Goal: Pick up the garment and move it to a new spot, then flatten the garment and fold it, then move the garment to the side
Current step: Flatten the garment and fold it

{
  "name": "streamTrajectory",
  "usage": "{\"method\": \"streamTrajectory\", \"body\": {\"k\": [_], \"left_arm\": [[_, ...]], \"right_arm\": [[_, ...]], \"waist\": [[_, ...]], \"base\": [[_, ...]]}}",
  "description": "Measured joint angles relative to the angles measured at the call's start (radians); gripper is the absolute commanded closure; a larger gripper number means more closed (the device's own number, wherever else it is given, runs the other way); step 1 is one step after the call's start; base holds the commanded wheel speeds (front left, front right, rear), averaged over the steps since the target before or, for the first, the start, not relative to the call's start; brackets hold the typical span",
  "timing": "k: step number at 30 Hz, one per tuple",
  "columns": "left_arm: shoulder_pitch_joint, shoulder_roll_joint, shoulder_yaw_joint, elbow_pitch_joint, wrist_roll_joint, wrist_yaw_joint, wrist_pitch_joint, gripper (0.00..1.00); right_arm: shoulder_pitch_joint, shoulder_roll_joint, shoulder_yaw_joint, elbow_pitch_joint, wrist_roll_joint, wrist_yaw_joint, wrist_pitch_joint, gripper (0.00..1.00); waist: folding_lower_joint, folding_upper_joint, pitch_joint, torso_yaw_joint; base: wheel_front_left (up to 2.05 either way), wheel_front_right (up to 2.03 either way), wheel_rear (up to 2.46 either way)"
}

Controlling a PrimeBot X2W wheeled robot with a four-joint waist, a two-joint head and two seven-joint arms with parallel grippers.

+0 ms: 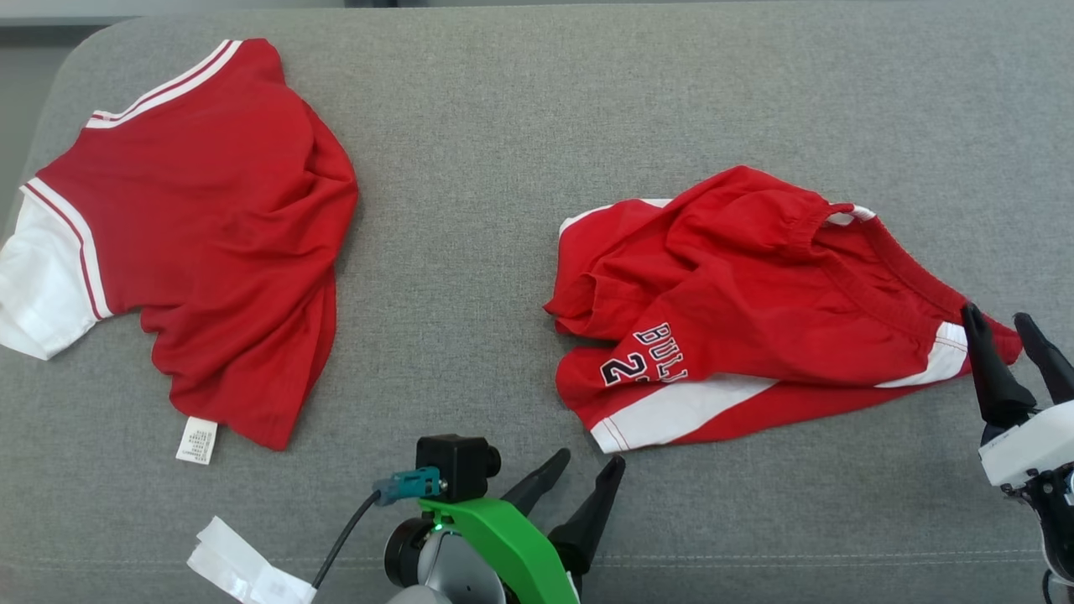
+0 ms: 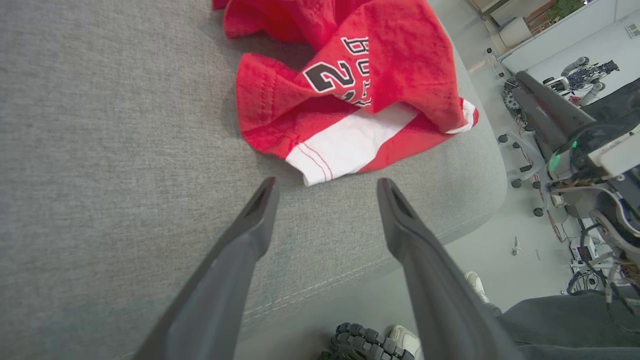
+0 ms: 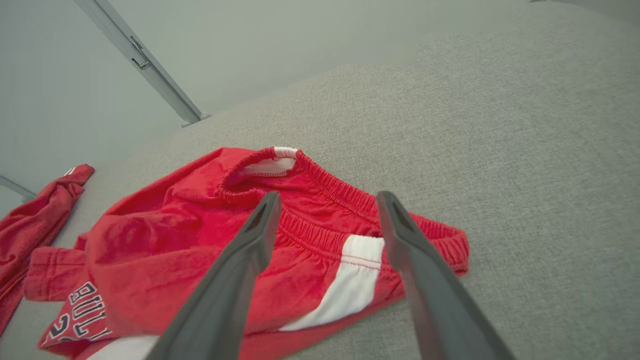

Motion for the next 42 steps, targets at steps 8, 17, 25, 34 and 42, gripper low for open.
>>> {"method": "streamTrajectory", "body": {"k": [8, 17, 25, 34, 42], "left_arm": [[-0.003, -0.004, -0.004, -0.012, 0.000, 0.000, 0.000, 0.00], [-0.008, -0.009, -0.006, -0.010, 0.000, -0.010, 0.007, 0.00], [-0.026, -0.011, -0.003, -0.011, 0.000, -0.010, 0.006, 0.00], [-0.031, -0.013, 0.003, -0.004, 0.000, -0.010, -0.003, 0.00], [-0.031, -0.014, 0.017, 0.002, -0.006, -0.010, -0.012, 0.00]], "right_arm": [[0.005, -0.102, 0.053, 0.040, -0.122, 0.029, 0.018, 0.00], [-0.022, -0.163, 0.091, 0.097, -0.140, 0.063, 0.065, 0.00], [-0.060, -0.189, 0.088, 0.140, -0.140, 0.071, 0.089, 0.00], [-0.074, -0.160, 0.124, 0.191, -0.095, 0.088, 0.119, 0.00], [-0.074, -0.168, 0.120, 0.216, -0.067, 0.097, 0.127, 0.00]], "waist": [[0.0000, 0.0000, 0.021, 0.009], [0.0000, 0.0000, 0.043, 0.031], [0.0000, 0.0000, 0.059, 0.049], [0.0000, 0.0000, 0.072, 0.066], [0.0000, 0.0000, 0.070, 0.064]], "base": [[0.00, 0.00, 0.00], [0.00, 0.00, 0.00], [0.00, 0.00, 0.00], [0.00, 0.00, 0.00], [0.00, 0.00, 0.00]]}}
